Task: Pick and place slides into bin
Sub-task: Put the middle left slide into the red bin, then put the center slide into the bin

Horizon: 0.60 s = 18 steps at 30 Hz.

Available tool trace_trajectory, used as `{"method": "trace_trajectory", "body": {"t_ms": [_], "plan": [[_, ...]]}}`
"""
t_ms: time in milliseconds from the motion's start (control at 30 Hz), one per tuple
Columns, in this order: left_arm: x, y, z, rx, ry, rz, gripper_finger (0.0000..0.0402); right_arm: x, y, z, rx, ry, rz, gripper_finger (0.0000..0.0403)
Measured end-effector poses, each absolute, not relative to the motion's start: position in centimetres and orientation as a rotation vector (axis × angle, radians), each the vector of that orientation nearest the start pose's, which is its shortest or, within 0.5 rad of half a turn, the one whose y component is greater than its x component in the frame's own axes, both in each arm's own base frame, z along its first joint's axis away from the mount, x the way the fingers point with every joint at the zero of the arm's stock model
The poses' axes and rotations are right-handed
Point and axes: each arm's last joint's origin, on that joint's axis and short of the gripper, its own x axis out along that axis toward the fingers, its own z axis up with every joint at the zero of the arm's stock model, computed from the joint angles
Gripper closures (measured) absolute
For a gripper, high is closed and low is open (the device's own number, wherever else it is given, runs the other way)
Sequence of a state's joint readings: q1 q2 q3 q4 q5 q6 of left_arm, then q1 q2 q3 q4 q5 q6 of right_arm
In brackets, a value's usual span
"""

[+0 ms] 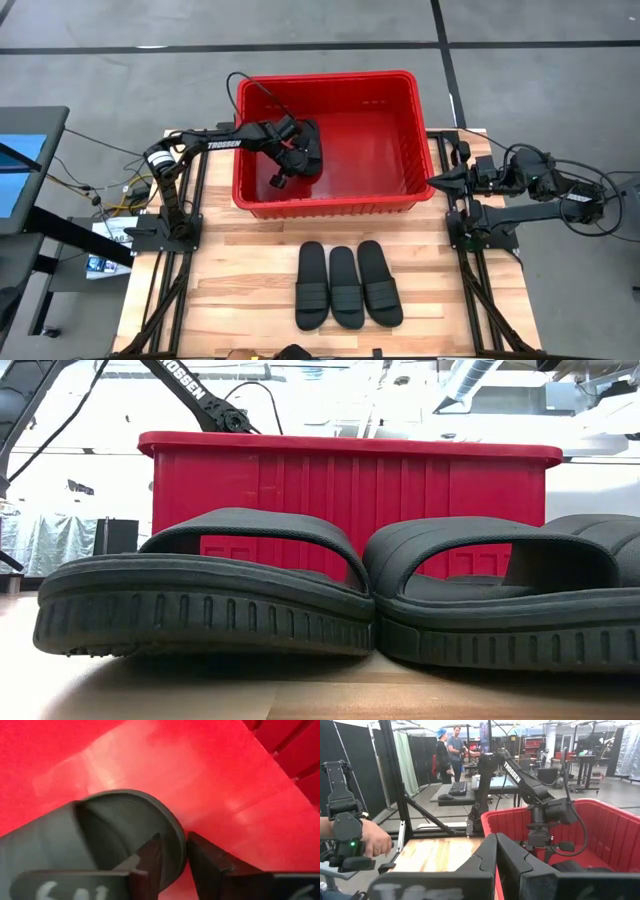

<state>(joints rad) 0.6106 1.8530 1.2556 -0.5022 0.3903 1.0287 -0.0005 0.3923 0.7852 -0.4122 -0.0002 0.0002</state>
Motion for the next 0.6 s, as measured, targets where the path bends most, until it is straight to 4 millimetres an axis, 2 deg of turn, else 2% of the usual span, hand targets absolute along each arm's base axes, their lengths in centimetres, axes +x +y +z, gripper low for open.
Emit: {"method": "trace_trajectory", "body": {"t_ms": [300,600], "plan": [[31.19,20.45,18.46,0.417,0.939,-0.297,0.0256,7.61,0.00,35.18,0.000,0.020,0.000,0.0403],[31.21,20.47,18.40,0.426,0.990,-0.245,0.0233,7.61,0.00,35.17,0.000,0.020,0.000,0.0403]]}}
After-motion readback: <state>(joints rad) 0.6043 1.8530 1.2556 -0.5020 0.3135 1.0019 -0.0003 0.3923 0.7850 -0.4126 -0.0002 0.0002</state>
